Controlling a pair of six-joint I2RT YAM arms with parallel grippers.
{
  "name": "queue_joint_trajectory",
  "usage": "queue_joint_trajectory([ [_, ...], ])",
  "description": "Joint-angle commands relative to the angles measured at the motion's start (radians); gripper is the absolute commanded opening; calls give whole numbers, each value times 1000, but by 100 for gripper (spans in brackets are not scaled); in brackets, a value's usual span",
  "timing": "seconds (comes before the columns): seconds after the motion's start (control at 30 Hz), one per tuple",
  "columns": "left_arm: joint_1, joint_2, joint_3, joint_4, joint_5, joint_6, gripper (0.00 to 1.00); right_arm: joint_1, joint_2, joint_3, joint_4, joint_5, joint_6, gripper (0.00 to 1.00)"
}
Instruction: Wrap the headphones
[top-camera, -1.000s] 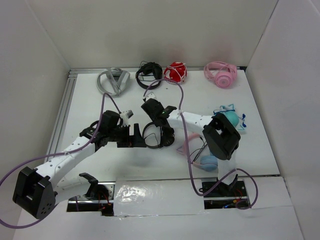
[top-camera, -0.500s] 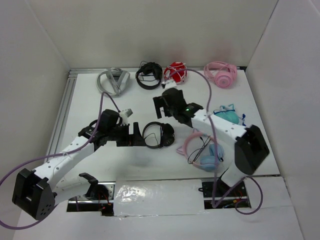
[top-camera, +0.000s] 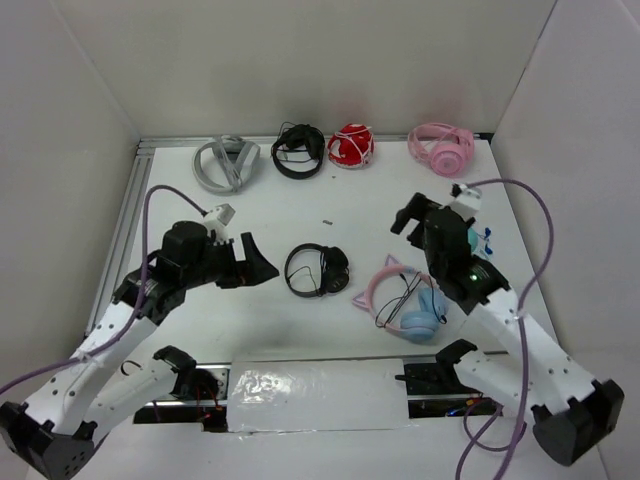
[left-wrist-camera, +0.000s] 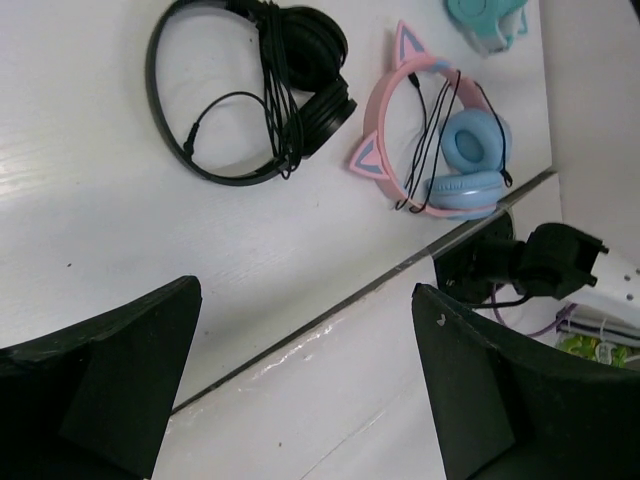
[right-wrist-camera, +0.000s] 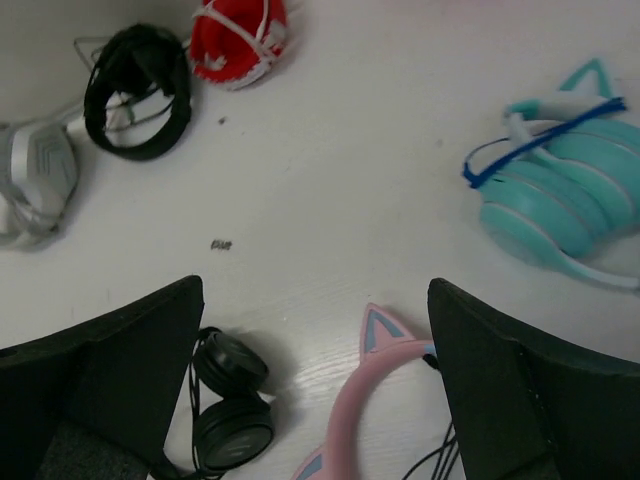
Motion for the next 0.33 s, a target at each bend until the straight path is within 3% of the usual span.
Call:
queue_joint_trajectory([
  [0.0,-4,-79,48,-55,-100,-66,99,-12,-181,-49,-93,193,114,100],
  [0.17,-2,-159,60,-125,-168,-135,99,-21,-396,-108,-141,264,172,100],
  [0.3,-2,-206,35,-104,-192,-137,99,-21,-467,-134,-135,266,172,100],
])
